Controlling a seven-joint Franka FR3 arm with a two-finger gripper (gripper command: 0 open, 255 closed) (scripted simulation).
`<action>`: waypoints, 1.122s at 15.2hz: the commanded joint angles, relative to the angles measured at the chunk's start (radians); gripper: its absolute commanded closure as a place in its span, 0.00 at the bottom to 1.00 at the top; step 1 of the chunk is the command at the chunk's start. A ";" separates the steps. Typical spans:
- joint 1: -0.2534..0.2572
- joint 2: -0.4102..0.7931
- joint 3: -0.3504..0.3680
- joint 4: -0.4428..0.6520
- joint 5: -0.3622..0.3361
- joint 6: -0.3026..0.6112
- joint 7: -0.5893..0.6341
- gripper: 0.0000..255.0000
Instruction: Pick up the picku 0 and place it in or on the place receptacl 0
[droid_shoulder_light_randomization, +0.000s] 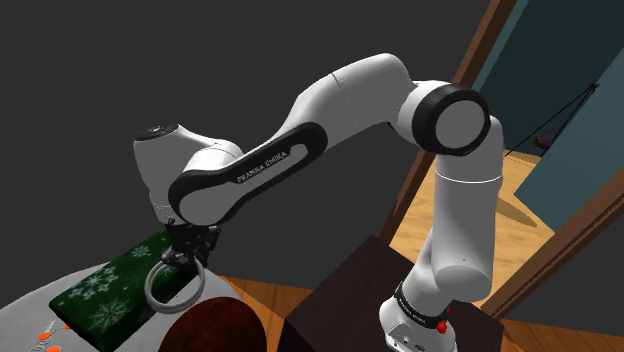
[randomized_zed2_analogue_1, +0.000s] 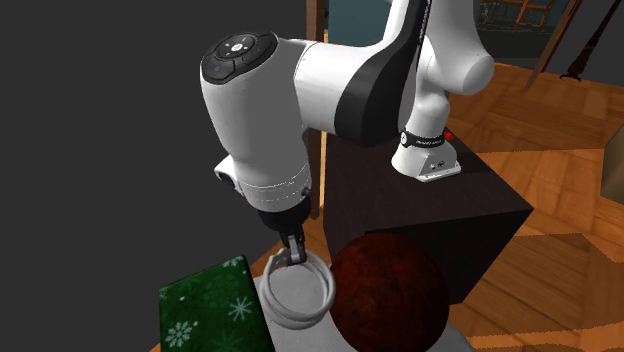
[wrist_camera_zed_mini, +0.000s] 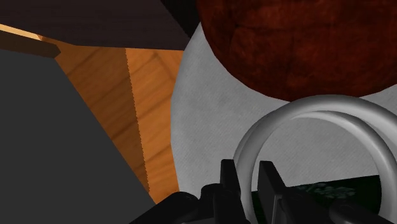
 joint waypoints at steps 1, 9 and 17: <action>-0.005 -0.019 0.004 0.007 0.010 -0.025 -0.008 1.00; 0.044 0.227 -0.046 0.430 -0.063 -0.212 -0.045 1.00; 0.116 0.474 -0.089 0.844 -0.107 -0.373 -0.094 1.00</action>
